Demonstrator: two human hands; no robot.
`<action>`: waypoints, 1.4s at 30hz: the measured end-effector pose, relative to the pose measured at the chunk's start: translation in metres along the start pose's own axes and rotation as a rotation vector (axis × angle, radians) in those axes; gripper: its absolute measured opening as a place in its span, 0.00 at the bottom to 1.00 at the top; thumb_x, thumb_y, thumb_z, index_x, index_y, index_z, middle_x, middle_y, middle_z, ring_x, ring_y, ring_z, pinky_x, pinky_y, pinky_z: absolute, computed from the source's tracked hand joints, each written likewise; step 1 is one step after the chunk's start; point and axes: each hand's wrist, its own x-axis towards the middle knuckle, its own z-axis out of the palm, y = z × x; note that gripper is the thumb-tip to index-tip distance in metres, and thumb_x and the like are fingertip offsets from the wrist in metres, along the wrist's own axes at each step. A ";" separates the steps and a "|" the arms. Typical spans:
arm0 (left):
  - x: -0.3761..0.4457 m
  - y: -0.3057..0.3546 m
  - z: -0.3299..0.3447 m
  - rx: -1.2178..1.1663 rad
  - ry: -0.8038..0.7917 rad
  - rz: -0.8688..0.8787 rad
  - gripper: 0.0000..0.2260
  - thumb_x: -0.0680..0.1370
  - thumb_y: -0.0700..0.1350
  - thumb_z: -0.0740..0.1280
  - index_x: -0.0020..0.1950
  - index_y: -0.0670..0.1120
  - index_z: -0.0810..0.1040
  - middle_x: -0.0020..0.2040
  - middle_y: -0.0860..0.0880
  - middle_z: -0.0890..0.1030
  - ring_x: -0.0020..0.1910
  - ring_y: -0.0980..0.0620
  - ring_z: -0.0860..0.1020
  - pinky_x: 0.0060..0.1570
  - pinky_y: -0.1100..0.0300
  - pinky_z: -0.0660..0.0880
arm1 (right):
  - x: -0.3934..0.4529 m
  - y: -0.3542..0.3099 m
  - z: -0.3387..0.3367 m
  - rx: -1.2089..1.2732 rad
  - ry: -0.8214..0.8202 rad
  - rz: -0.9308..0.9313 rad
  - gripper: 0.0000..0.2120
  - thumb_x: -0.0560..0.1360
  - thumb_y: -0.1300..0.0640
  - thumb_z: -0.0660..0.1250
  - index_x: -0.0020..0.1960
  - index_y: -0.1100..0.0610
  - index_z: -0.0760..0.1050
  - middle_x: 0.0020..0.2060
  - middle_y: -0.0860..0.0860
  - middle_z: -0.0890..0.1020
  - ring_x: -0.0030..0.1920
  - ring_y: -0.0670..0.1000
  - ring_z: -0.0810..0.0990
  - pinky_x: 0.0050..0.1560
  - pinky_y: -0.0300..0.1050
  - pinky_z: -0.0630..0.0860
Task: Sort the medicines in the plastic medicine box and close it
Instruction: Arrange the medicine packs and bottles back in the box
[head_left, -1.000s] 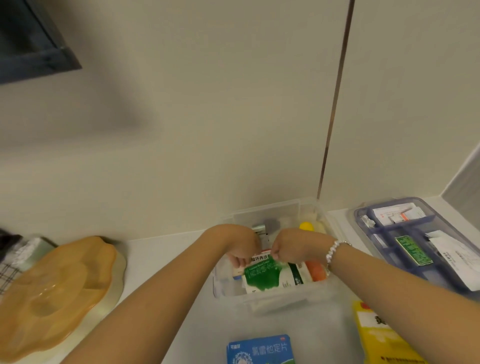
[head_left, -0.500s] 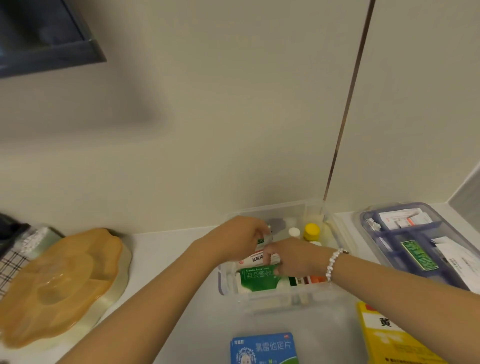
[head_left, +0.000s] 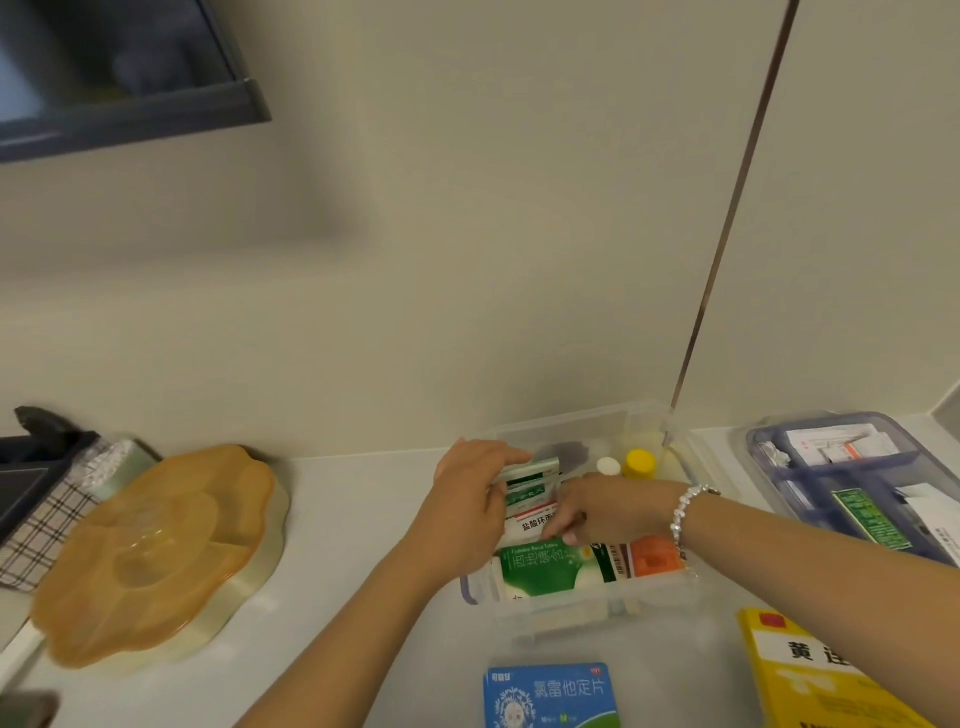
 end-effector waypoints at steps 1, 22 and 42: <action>0.000 0.000 0.000 0.006 -0.001 -0.007 0.18 0.78 0.35 0.56 0.64 0.50 0.72 0.64 0.52 0.74 0.67 0.56 0.65 0.70 0.68 0.45 | 0.001 0.000 0.000 0.007 0.007 0.000 0.16 0.77 0.57 0.61 0.63 0.50 0.74 0.64 0.48 0.74 0.61 0.50 0.72 0.61 0.38 0.65; 0.001 -0.003 0.002 -0.015 0.013 0.009 0.19 0.76 0.34 0.58 0.64 0.51 0.73 0.61 0.51 0.73 0.63 0.56 0.66 0.62 0.74 0.53 | 0.017 -0.017 0.013 -0.089 -0.053 -0.165 0.22 0.78 0.58 0.58 0.69 0.40 0.64 0.66 0.50 0.71 0.61 0.51 0.70 0.58 0.39 0.66; 0.002 -0.009 0.006 -0.054 -0.001 0.003 0.17 0.77 0.38 0.59 0.63 0.52 0.73 0.57 0.57 0.71 0.60 0.60 0.65 0.65 0.66 0.59 | 0.012 -0.010 0.006 0.233 0.148 0.018 0.11 0.70 0.53 0.71 0.51 0.55 0.81 0.50 0.50 0.84 0.46 0.45 0.78 0.51 0.38 0.74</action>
